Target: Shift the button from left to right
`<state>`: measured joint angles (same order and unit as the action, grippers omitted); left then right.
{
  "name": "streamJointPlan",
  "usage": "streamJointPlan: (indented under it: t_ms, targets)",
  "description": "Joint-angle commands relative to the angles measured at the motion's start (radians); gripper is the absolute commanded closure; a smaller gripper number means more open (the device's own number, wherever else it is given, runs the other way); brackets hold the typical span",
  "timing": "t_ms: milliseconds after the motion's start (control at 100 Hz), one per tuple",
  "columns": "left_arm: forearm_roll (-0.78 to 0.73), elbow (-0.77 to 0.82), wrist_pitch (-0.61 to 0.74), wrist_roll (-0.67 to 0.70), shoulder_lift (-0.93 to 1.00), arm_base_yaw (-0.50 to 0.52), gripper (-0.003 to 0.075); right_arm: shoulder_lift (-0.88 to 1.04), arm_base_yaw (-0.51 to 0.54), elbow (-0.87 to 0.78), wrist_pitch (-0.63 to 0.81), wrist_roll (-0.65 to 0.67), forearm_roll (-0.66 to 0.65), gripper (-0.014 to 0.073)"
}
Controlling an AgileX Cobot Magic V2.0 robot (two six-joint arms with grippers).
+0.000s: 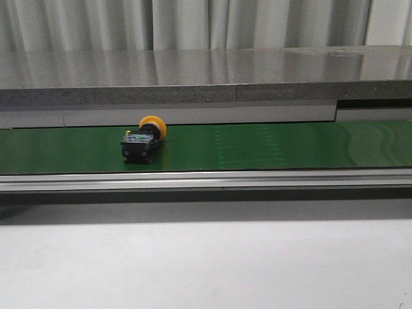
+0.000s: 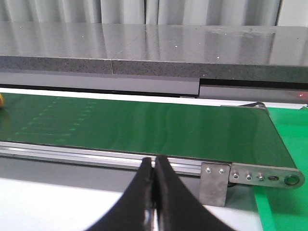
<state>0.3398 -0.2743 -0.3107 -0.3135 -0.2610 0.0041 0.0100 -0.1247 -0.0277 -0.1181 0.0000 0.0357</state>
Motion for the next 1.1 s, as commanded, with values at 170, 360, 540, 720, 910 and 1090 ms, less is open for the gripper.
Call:
streamJointPlan:
  t_ms: [170, 360, 540, 720, 910, 1090]
  targets:
    - [0.037, -0.027, 0.067, 0.0, -0.007, -0.007, 0.0739, 0.016, 0.003, 0.019, 0.083, 0.0, -0.011, 0.0661]
    - [0.037, -0.027, 0.067, 0.0, -0.007, -0.007, 0.0739, 0.016, 0.003, 0.019, 0.092, 0.0, -0.011, 0.0661]
    - [0.037, -0.027, 0.067, 0.0, -0.007, -0.007, 0.0739, 0.016, 0.003, 0.019, 0.209, 0.0, -0.01, 0.0661]
    - [0.037, -0.027, 0.067, 0.0, -0.007, -0.007, 0.0739, 0.013, 0.003, 0.036, 0.307, 0.0, 0.029, 0.0661]
    - [0.037, -0.027, 0.067, 0.0, -0.007, -0.007, 0.0739, -0.062, 0.003, 0.141, 0.248, 0.0, 0.142, 0.0661]
    - [0.037, -0.027, 0.067, 0.0, -0.007, -0.007, 0.0739, -0.227, 0.003, 0.333, 0.071, 0.0, 0.155, 0.0661]
